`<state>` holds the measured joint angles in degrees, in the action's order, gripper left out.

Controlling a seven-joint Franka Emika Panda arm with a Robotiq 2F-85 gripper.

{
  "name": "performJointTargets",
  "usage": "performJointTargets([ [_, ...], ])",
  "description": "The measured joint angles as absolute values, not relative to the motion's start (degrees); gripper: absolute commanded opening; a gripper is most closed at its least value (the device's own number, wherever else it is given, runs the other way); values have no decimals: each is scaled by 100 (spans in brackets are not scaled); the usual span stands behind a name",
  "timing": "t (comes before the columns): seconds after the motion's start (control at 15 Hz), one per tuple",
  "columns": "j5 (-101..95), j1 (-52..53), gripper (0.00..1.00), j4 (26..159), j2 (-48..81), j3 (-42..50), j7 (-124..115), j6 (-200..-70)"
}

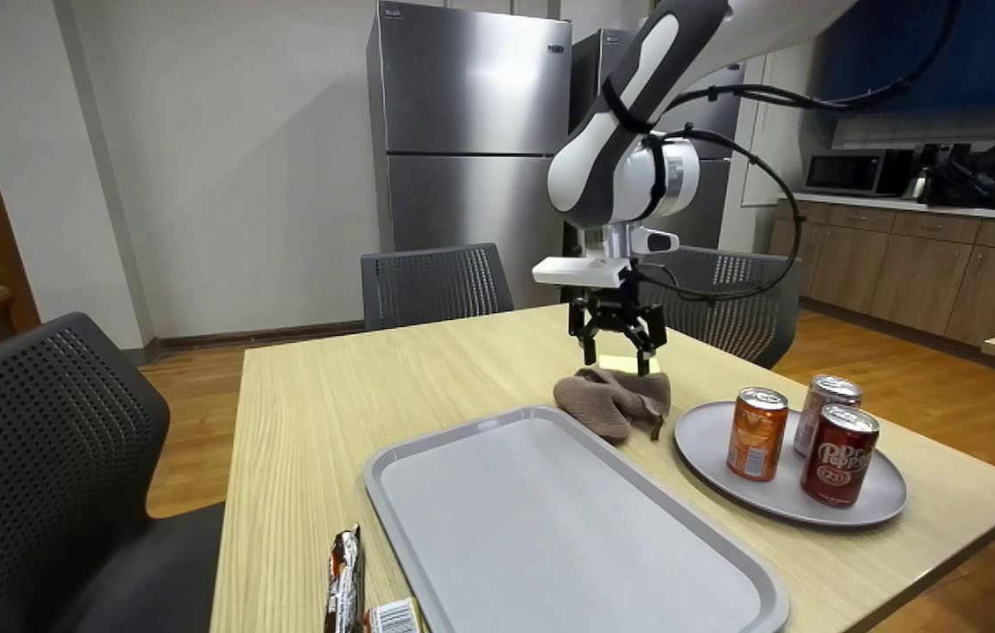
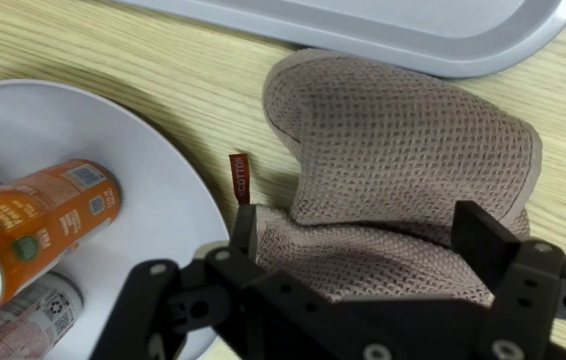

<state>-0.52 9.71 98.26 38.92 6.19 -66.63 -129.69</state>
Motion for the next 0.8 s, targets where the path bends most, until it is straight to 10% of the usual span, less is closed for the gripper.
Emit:
performJointTargets([
  [0.8,-408,940,100,10864,2890,536,-4510,-13014],
])
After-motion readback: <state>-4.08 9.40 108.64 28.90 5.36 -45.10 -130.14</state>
